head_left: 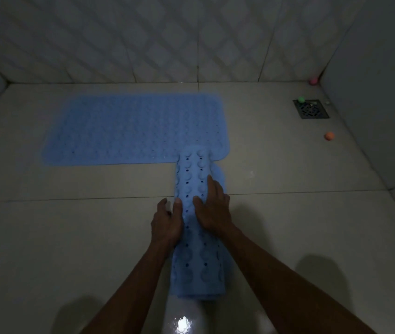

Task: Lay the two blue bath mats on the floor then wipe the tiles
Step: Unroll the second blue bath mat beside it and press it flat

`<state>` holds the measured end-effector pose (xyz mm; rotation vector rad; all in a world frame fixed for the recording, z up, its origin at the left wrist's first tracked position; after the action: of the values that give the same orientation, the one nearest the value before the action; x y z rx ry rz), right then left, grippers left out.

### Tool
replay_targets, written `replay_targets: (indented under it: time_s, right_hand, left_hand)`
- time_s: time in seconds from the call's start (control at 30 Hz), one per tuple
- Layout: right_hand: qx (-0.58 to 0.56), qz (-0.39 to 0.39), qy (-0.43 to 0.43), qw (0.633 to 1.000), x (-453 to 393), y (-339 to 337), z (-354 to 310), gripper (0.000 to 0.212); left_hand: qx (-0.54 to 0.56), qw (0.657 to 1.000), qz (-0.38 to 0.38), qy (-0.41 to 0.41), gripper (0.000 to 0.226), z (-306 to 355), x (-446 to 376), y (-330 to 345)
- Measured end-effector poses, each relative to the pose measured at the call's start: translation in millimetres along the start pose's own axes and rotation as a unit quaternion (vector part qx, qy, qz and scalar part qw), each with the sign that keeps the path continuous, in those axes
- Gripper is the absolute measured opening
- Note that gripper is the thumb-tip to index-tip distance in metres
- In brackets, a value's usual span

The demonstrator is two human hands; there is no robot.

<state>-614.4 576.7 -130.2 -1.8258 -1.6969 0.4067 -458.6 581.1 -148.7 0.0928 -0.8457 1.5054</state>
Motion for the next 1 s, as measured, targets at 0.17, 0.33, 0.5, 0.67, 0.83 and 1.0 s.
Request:
replay_targets:
  time_s: [0.17,0.33,0.5,0.67,0.83,1.0]
  right_hand:
    - [-0.037,-0.013,0.040,0.998,5.0,20.2,-8.3,0.081]
    - [-0.046,0.015,0.039,0.998,1.7,16.2,-7.4,0.082]
    - [-0.032,0.024,0.051,0.998,-0.7,7.9,6.0,0.081]
    - [-0.006,0.017,0.053,0.998,-5.1,1.8,11.5,0.077]
    - [0.000,0.030,0.042,0.999,-5.6,-1.8,3.4,0.056]
    - [-0.003,0.032,0.027,0.999,-16.4,23.0,17.3,0.073]
  left_hand:
    - [-0.017,0.997,-0.068,0.030,0.080,-7.0,-5.7,0.3]
    - [-0.017,0.995,-0.086,0.040,0.060,-6.3,-6.8,9.5]
    - [-0.002,0.995,-0.092,0.040,0.055,-3.8,-9.8,25.8]
    - [0.039,0.993,-0.113,0.018,0.057,-0.6,-2.6,37.8]
    - [0.038,0.998,-0.045,0.014,0.046,-6.1,-5.1,20.6]
    - [0.046,0.998,-0.033,-0.014,0.051,-20.3,-19.1,-11.4]
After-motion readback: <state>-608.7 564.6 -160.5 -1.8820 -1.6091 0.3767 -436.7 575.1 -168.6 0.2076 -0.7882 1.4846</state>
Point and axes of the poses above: each hand's wrist, its own x-axis away from the middle knuckle, its own y-axis out of the palm, z = x × y, the point moved 8 cm from there along -x, towards the middle knuckle, and after that the axes turned 8 degrees about -y, right-handed, at the moved point
